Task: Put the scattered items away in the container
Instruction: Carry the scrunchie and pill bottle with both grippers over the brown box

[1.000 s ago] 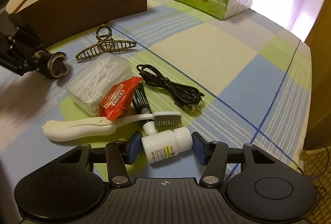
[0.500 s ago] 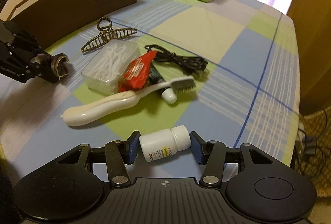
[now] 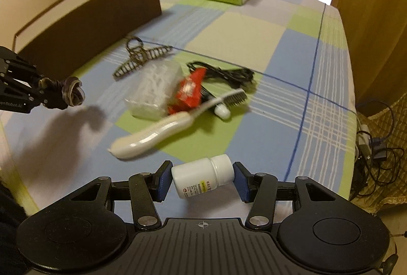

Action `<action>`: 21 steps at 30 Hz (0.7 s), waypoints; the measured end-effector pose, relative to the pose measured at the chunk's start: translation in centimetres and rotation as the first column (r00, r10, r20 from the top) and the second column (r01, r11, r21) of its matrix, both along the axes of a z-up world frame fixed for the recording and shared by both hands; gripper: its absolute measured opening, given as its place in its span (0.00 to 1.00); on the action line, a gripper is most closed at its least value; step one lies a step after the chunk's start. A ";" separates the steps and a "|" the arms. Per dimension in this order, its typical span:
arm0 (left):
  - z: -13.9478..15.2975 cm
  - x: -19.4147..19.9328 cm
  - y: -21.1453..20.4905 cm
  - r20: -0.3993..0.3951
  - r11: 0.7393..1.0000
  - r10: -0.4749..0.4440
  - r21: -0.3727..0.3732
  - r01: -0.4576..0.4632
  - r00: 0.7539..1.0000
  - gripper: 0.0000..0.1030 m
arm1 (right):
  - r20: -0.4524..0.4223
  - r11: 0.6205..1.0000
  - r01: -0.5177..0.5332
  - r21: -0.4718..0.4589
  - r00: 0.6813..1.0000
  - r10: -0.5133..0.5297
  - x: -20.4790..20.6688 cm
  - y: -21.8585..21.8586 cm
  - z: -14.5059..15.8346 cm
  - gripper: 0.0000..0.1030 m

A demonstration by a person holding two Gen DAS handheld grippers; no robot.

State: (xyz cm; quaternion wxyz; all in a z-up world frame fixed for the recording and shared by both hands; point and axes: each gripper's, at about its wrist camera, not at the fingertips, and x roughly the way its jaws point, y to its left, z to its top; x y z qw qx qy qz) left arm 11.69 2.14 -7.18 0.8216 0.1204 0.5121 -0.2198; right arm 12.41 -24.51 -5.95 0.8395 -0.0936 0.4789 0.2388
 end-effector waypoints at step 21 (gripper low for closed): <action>7.0 -6.4 9.0 0.038 0.995 0.002 -0.099 0.002 0.999 0.15 | -0.026 0.960 -0.203 0.194 0.977 0.212 -4.0 11.7 5.0 0.52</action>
